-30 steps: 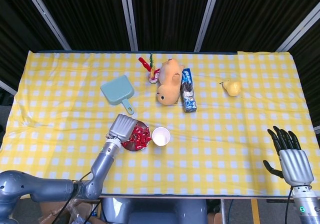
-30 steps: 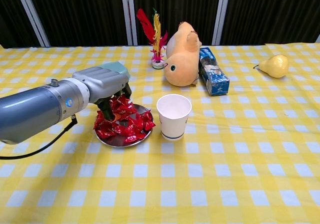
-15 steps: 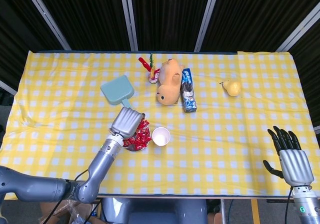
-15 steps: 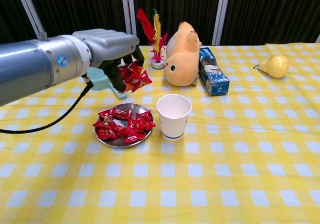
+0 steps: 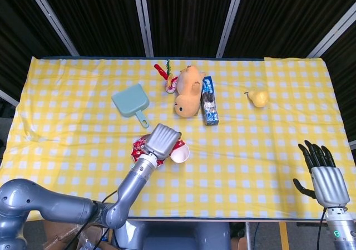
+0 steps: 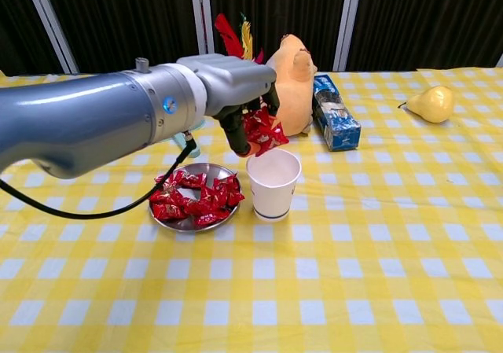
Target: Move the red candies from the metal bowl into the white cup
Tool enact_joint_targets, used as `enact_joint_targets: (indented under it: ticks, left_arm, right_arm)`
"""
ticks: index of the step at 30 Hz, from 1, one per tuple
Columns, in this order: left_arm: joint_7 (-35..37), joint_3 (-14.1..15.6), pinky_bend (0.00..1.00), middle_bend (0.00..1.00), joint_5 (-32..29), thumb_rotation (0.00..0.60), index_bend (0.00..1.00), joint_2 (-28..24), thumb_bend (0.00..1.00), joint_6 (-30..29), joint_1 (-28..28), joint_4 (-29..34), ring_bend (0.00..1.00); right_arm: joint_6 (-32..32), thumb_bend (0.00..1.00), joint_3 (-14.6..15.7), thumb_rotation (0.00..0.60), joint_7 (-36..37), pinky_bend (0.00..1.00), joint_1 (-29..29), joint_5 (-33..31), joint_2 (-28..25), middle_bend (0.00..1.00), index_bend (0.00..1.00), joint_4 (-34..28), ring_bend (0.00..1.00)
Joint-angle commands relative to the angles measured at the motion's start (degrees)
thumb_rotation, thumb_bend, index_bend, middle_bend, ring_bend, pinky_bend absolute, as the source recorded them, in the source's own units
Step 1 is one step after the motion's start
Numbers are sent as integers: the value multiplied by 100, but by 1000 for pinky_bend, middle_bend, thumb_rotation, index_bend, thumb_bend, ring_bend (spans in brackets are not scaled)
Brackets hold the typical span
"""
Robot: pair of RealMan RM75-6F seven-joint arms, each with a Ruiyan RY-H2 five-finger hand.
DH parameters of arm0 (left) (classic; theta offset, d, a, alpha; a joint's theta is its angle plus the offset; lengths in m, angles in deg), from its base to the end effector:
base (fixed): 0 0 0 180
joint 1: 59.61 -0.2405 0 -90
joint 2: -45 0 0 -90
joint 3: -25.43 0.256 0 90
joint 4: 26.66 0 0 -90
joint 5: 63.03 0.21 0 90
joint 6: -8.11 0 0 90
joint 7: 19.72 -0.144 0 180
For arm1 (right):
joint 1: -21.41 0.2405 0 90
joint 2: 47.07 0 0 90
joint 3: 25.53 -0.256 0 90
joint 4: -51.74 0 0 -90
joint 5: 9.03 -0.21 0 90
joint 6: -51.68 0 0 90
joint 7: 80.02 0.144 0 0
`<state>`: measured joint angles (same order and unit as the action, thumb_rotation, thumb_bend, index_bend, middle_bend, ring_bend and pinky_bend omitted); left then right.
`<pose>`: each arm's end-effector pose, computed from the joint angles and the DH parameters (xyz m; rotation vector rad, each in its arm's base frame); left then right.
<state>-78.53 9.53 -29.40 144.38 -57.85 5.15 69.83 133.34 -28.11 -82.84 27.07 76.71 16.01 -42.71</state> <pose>0.0092 0.3243 -0.0594 -2.0192 -0.6803 -0.7999 -0.3067 -0.1835 0.1530 1.4395 -0.9202 0.8547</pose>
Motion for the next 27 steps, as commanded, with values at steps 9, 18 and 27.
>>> enact_joint_targets:
  ticks: [9,18,27]
  left_arm:
    - [-242,-67,937,612,-425,600,482,501,378,155,449,-521,862]
    - [-315,-41,937,578,-524,600,448,513,335,78,570,-449,861]
    - [-245,31,937,580,-475,600,414,183,334,-143,464,-69,861]
  right_arm:
    - [-16,341,1,600,76,2,2,-8,-30,0,0,-29,0]
    - [-15,341,1,600,101,2,0,-11,-39,0,0,-37,0]
    - [4,341,-1,600,86,2,-3,-1,-32,0,0,-36,0]
